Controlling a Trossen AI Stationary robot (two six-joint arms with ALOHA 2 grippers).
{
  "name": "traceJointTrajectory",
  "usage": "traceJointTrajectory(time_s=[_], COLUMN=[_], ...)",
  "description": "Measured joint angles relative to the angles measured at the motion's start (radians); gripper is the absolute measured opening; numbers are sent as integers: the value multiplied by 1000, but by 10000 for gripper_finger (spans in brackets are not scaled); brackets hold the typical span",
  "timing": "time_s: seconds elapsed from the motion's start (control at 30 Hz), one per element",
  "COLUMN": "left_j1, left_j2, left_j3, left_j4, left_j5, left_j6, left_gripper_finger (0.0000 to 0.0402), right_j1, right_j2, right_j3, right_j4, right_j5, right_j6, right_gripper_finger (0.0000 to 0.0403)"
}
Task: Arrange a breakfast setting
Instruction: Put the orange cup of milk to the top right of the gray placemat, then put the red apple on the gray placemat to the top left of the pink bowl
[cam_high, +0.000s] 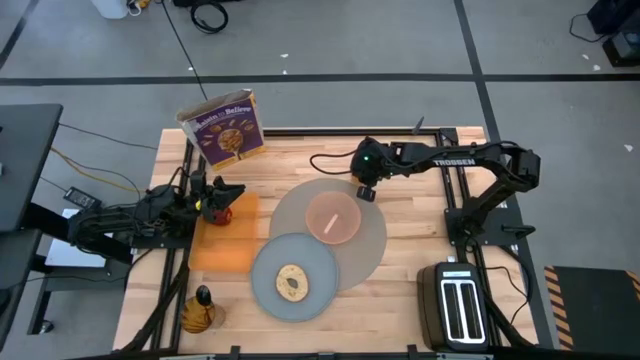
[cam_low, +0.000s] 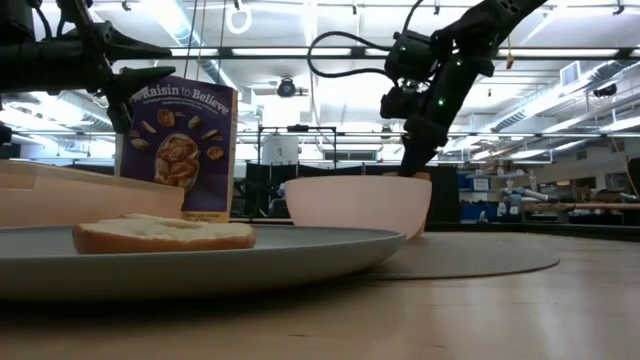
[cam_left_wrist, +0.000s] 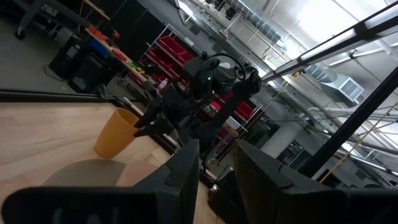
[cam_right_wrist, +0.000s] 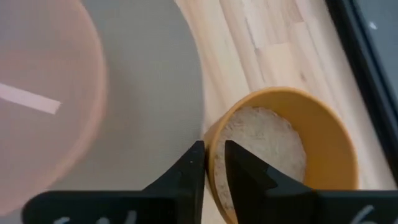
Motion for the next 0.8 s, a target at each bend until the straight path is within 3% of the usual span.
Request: traceJointTrajectory(time_s=[0.47,0.8], left_j1=[0,0], left_j2=[0,0], left_j3=[0,0], left_j4=[-8,-22], left_j5=[0,-36], left_j6=[3,49], left_gripper_finger=[107,107], right_j1=[4,16], right_j2=[-19,-42], right_j3=[2,188], right_j4=[-16,-64], right_j5=[-5,8], right_j6=[-23,-19], right_gripper_finger=[132,186])
